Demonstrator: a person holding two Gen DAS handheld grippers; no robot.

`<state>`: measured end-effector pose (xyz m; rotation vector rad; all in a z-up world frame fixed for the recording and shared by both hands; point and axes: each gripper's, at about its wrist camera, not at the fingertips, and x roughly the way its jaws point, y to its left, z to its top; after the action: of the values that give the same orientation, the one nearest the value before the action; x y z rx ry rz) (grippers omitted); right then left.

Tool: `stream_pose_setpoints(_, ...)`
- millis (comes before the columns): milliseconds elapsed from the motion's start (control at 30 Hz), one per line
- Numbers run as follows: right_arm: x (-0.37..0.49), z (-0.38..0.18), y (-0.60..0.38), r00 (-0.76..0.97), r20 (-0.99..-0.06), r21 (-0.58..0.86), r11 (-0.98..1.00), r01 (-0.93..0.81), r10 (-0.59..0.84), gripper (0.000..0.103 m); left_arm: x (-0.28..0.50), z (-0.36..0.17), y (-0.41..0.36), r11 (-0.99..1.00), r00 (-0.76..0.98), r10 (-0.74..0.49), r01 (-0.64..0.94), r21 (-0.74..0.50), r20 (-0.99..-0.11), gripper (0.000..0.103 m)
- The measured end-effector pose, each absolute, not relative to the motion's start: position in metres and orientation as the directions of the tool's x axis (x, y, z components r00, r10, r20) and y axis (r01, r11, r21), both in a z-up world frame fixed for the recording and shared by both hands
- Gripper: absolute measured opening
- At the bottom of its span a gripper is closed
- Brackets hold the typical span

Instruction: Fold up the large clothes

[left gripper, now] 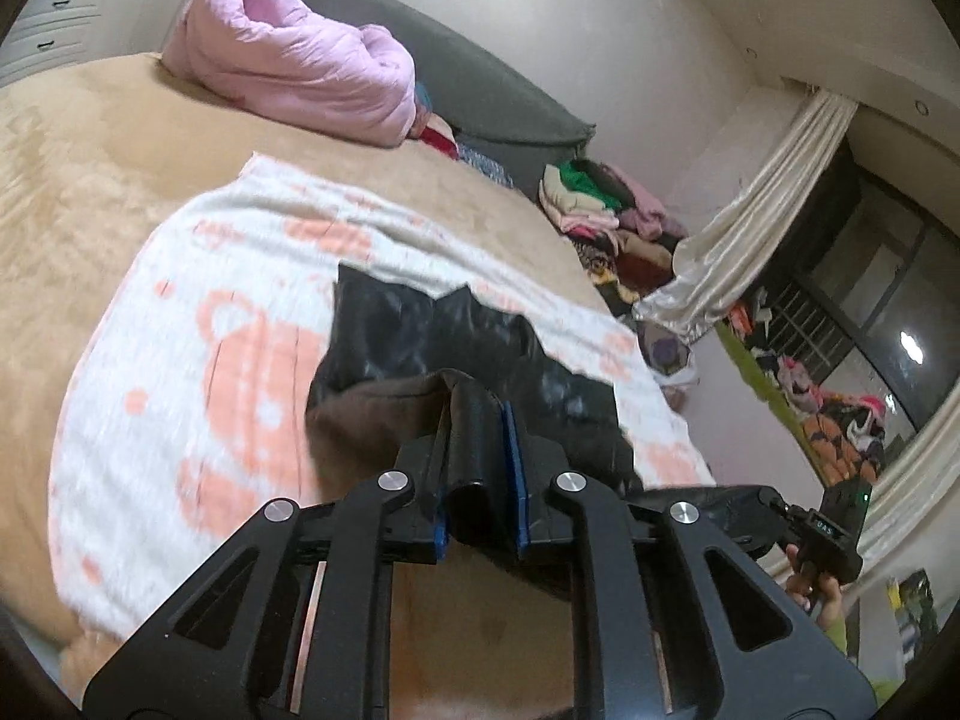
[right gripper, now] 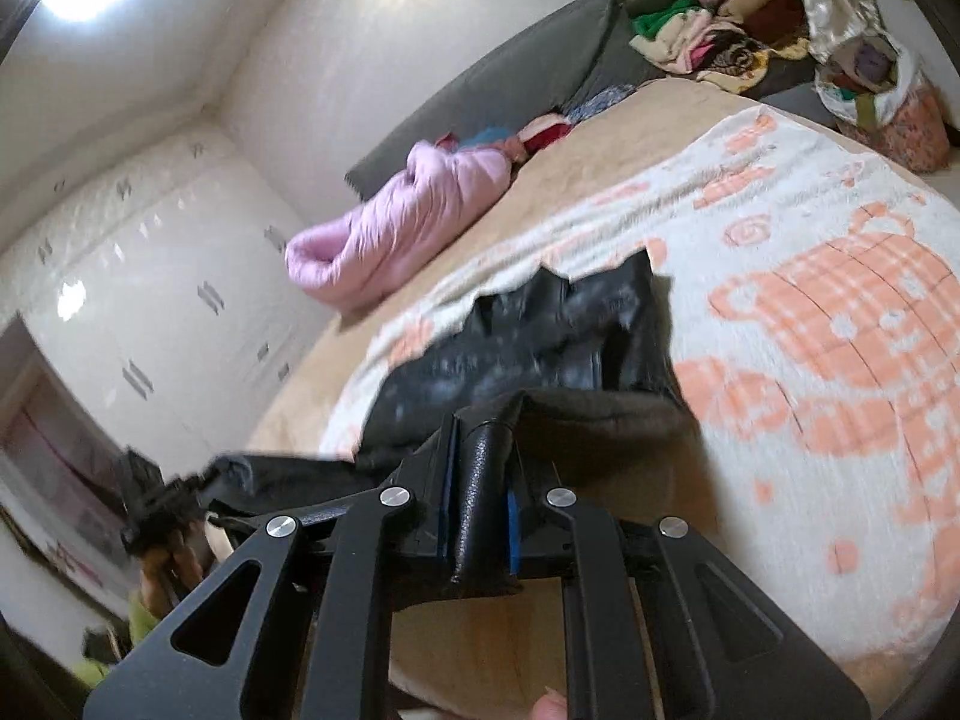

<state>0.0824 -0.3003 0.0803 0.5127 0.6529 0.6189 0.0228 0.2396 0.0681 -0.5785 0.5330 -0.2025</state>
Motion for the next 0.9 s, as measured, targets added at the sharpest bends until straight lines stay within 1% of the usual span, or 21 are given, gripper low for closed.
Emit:
stream_pose_setpoints(167,0.117,0.090,-0.293,0.645,-0.385,0.644,0.693,-0.324,0.660,0.012,0.055,0.079,0.243,0.821,0.852,-0.311,0.017,-0.571,-0.422,0.011)
stream_pose_setpoints(367,0.149,0.093,-0.289,0.656,-0.391,0.667,0.690,-0.281,0.645,0.014,0.084,0.086,0.243,0.845,0.855,-0.276,-0.003,-0.535,-0.440,0.011)
stream_pose_setpoints(533,0.183,0.092,-0.282,0.655,-0.413,0.681,0.692,-0.238,0.633,0.014,0.110,0.087,0.243,0.857,0.853,-0.248,-0.028,-0.515,-0.459,0.011)
stream_pose_setpoints(700,0.216,0.087,-0.275,0.651,-0.455,0.673,0.713,-0.195,0.608,0.015,0.138,0.083,0.243,0.875,0.850,-0.209,-0.059,-0.481,-0.484,0.013)
stream_pose_setpoints(900,0.245,0.077,-0.266,0.637,-0.508,0.653,0.741,-0.155,0.580,0.016,0.170,0.072,0.247,0.881,0.836,-0.197,-0.078,-0.467,-0.512,0.013)
